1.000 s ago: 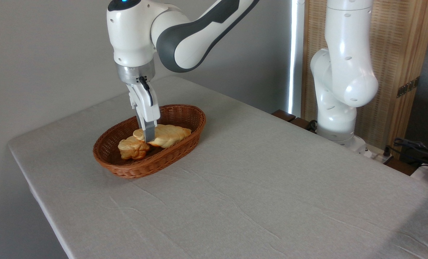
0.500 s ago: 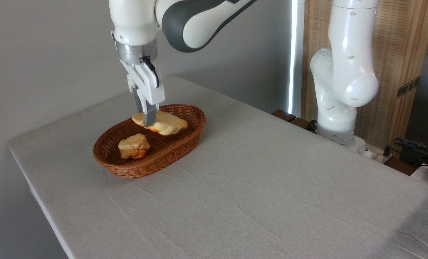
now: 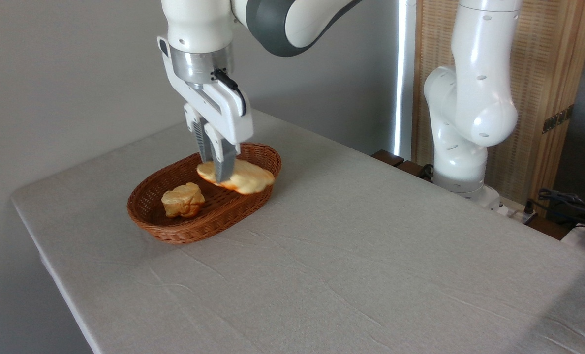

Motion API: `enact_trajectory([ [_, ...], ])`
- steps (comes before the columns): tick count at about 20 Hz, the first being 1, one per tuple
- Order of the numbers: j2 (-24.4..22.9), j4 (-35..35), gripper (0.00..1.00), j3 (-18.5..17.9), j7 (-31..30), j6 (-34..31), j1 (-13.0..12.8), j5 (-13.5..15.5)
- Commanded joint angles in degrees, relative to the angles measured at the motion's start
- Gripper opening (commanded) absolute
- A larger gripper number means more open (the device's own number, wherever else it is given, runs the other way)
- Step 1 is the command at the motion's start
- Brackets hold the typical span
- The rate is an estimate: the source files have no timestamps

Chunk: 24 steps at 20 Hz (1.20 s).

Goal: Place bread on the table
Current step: 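Lift the croissant up out of the basket with the gripper, then move the croissant past the basket rim and lower it onto the table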

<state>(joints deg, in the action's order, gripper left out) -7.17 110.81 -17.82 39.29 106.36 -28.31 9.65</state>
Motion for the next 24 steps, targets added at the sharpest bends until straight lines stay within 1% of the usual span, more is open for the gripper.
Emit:
enact_trajectory([
  [1,0.5,-0.2,0.57,-2.1,-0.2,-1.5,-0.3,-7.0],
  [2,0.8,-0.1,0.69,-2.9,-0.1,-1.5,-0.3,-8.3],
  [3,1.0,-0.1,0.71,-3.4,0.4,-1.5,-0.3,-9.2],
  [4,1.2,-0.1,0.82,-3.5,1.0,-1.5,-0.3,-9.3],
  [5,1.3,-0.1,1.0,-3.5,1.1,-1.5,-0.3,-9.4],
  [9,3.3,0.0,1.0,-3.5,1.1,-1.2,-0.5,-9.4],
  [12,3.6,0.0,1.0,-3.5,1.2,-1.1,-0.5,-9.4],
  [20,3.6,-0.1,1.0,-3.4,1.1,-0.8,-0.6,-9.3],
  [24,2.6,-1.0,1.0,-2.8,0.3,-1.1,-0.6,-9.3],
])
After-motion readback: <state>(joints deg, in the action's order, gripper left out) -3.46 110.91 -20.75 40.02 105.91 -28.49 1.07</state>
